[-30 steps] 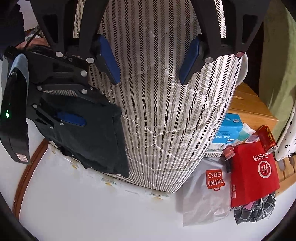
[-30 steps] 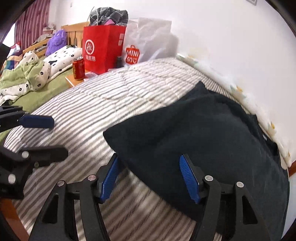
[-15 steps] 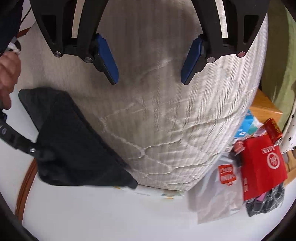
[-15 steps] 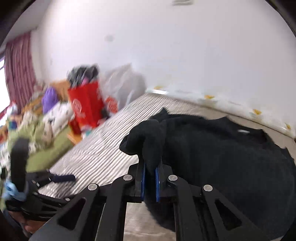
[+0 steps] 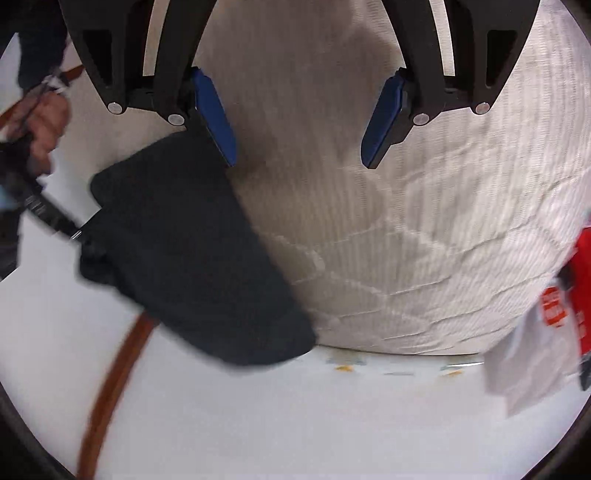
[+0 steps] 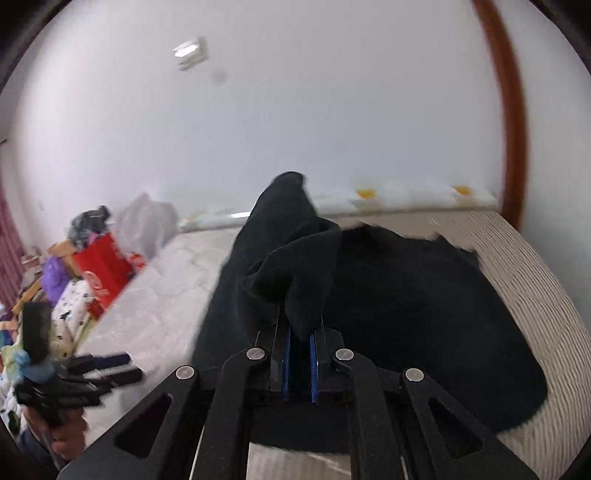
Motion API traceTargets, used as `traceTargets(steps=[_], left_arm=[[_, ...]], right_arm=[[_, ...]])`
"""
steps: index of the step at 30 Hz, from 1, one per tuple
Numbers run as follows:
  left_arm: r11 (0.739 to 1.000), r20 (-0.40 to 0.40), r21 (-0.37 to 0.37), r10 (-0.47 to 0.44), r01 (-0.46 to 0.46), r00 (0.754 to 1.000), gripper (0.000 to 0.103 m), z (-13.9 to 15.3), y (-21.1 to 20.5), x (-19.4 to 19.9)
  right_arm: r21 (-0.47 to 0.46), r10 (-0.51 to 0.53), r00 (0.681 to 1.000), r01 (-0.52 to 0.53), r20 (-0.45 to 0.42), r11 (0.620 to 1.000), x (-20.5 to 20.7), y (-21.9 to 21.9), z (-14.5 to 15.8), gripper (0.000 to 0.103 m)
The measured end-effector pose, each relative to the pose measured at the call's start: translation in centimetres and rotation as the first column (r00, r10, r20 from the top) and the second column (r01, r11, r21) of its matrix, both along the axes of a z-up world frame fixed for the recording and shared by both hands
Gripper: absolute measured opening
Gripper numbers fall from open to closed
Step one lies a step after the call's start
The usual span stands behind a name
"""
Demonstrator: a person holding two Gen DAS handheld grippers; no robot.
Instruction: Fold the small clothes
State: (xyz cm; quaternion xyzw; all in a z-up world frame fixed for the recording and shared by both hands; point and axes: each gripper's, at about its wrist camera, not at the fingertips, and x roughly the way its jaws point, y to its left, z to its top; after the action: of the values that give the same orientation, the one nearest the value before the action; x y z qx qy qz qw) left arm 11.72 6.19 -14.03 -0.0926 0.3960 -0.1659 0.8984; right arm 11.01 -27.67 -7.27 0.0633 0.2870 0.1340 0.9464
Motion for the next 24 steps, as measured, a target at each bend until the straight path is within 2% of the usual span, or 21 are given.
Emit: traceTargets(steps=[5,7,8,10,12,15,20,23,24], left_arm=[[0.997,0.004,-0.034,-0.065,0.065,0.998,0.068,-0.2,-2.5,-0.6],[0.996,-0.003,-0.023,-0.083,0.083,0.997,0.068,-0.4,-3.2,-0.8],[0.996,-0.006,-0.015,-0.090,0.090,0.996,0.069,-0.5,-3.6,-0.9],[0.994,-0.006,-0.008,-0.107,0.107,0.994,0.070,-0.6,-4.2,-1.1],[0.993,-0.006,0.000,-0.120,0.120,0.993,0.072,-0.6,-5.1,-1.2],[0.991,-0.014,0.007,-0.131,0.131,0.991,0.074,-0.8,-6.2,-0.8],[0.986,-0.035,0.040,-0.159,0.160,0.987,0.075,-1.7,-8.6,0.2],[0.983,-0.053,0.049,-0.172,0.174,0.984,0.075,-2.2,-9.9,1.1],[0.983,-0.058,0.054,-0.172,0.175,0.983,0.075,-2.3,-10.3,1.5]], right_arm=[[0.035,-0.037,0.991,0.041,-0.126,0.999,0.4,-3.3,-3.7,0.013],[0.053,-0.057,0.989,0.065,-0.140,0.997,0.0,-4.0,-4.2,0.028],[0.057,-0.061,0.989,0.069,-0.134,0.996,-0.2,-4.2,-4.2,0.032],[0.079,-0.051,0.993,0.059,-0.110,0.995,-0.3,-4.2,-4.0,0.056],[0.088,-0.048,0.994,0.056,-0.095,0.995,0.0,-3.8,-3.8,0.063],[0.095,-0.072,0.990,0.084,-0.124,0.992,1.8,-3.6,-4.3,0.063],[0.175,-0.097,0.979,0.129,-0.177,0.976,4.4,-4.0,-5.4,0.063],[0.177,-0.101,0.978,0.134,-0.184,0.975,5.7,-3.6,-5.7,0.050],[0.180,-0.088,0.977,0.123,-0.193,0.976,6.3,-3.3,-5.8,0.040]])
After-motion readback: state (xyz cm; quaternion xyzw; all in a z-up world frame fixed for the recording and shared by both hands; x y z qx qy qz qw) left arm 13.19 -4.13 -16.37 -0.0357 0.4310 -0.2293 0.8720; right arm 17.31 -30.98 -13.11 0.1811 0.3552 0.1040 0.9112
